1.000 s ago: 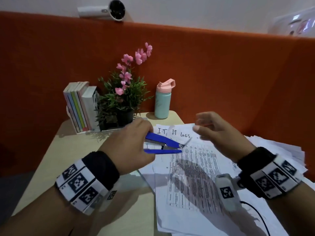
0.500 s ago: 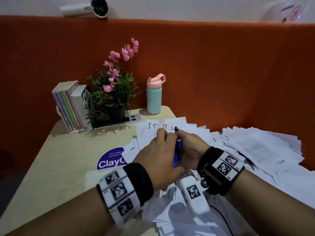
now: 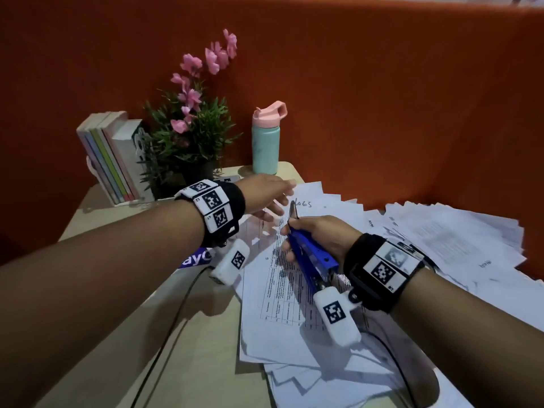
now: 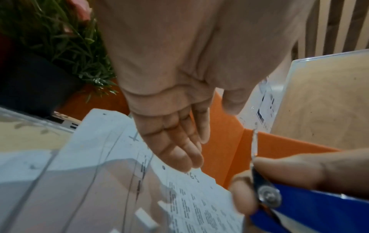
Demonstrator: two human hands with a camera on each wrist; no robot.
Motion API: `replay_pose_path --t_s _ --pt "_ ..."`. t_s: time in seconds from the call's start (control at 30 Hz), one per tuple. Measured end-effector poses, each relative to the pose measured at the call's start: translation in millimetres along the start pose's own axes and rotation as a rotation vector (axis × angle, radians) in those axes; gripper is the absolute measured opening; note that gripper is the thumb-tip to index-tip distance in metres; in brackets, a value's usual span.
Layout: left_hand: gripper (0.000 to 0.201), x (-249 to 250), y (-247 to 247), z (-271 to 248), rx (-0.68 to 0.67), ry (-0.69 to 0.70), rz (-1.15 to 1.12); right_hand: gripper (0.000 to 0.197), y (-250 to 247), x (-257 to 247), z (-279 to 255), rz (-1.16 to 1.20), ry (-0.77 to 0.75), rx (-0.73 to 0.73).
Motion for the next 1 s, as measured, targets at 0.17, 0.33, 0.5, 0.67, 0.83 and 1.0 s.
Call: replay_pose_path --t_s 0.17,0.33,0.5,0.67,0.83,1.0 --pt "0.033 13 9 -2 -0.111 0.117 0.295 0.027 1 -16 4 -0.018 -0.043 -0.007" --pt "0.022 -8 2 -1 -0.166 0.011 0.049 0.038 5 -21 -6 -0.185 -0.187 -0.037" --pt "0.02 -18 6 -3 -0.16 -0.123 -0.013 0.067 1 -27 -17 -0.698 -0.321 0.092" --pt "0.034 -6 -32 21 0.271 0.109 0.611 0.059 -14 -22 -19 -0.879 -0.296 0.166" --pt "0.068 -37 -23 36 0.086 -0.022 0.9 0.048 -26 -7 -17 -0.739 -0.199 0.142" --pt "0.063 -40 -22 45 0.187 0.028 0.949 0.044 -30 -3 -13 -0.691 -0.183 0.144"
Point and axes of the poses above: each hand's wrist, its own z-axis towards the middle knuckle, its own y-axis out of the palm, x = y × z, the point moved 7 cm from there along z, towards the middle knuckle, and after that the axes turned 1 degree about z, right-handed, at the moved point
